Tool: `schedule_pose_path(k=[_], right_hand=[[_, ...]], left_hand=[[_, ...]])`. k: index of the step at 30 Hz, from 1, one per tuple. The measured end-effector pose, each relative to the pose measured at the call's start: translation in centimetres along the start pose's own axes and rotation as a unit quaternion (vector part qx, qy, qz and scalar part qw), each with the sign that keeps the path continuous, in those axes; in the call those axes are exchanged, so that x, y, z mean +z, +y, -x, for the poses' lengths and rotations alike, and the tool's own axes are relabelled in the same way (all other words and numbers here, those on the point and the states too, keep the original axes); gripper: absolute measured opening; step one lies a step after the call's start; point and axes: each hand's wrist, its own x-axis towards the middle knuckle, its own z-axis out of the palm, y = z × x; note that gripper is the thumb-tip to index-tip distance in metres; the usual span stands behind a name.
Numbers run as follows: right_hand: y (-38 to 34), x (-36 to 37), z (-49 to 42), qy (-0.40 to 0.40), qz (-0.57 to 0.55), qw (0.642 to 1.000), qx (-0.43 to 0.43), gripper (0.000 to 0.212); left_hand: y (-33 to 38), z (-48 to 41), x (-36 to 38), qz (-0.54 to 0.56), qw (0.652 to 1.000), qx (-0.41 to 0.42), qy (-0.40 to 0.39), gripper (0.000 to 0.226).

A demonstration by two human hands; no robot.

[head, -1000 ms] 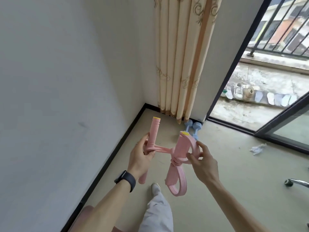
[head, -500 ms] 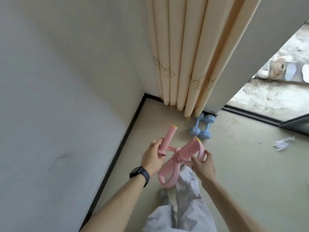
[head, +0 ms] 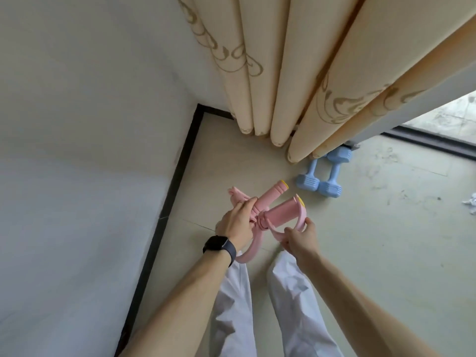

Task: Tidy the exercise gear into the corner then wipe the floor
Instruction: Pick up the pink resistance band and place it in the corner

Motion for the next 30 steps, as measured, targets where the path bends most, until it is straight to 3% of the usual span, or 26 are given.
schedule_pose_path(k=[7,12,18,21,25,27,30], right_hand=[[0.3,5.2,-10.1,-0.021,-0.164,0.984,0.068,0.052],[-0.3,8.5,-16.5,-0.036,-0.288,0.954,0.069,0.056],[0.0,12.5,-26.2,-0.066,-0.362,0.929,0.024,0.063],[2.0,14.3,-31.0,-0.057,-0.352,0.934,0.021,0.063],[6.0,16.0,-35.7,-0.017,-0.227,0.973,0.02,0.047],[6.8,15.7,-37.1,0.003,-0.198,0.98,0.022,0.058],[7.6,15.5,-37.7,0.045,-0.183,0.982,0.033,0.074]], left_hand=[[-4.1,-11.8,3.4,-0.099,0.989,0.086,-0.068,0.064],[-6.9,-19.7,5.5,-0.202,0.962,0.177,-0.049,0.069],[-9.7,-28.7,8.4,-0.269,0.89,0.34,0.141,0.065],[-11.9,-32.2,12.3,-0.291,0.886,0.34,0.124,0.067],[-15.2,-35.2,17.9,-0.289,0.919,0.268,-0.007,0.089],[-16.2,-35.6,19.7,-0.273,0.92,0.282,0.018,0.089],[-18.5,-34.8,21.4,-0.206,0.92,0.319,0.097,0.071]])
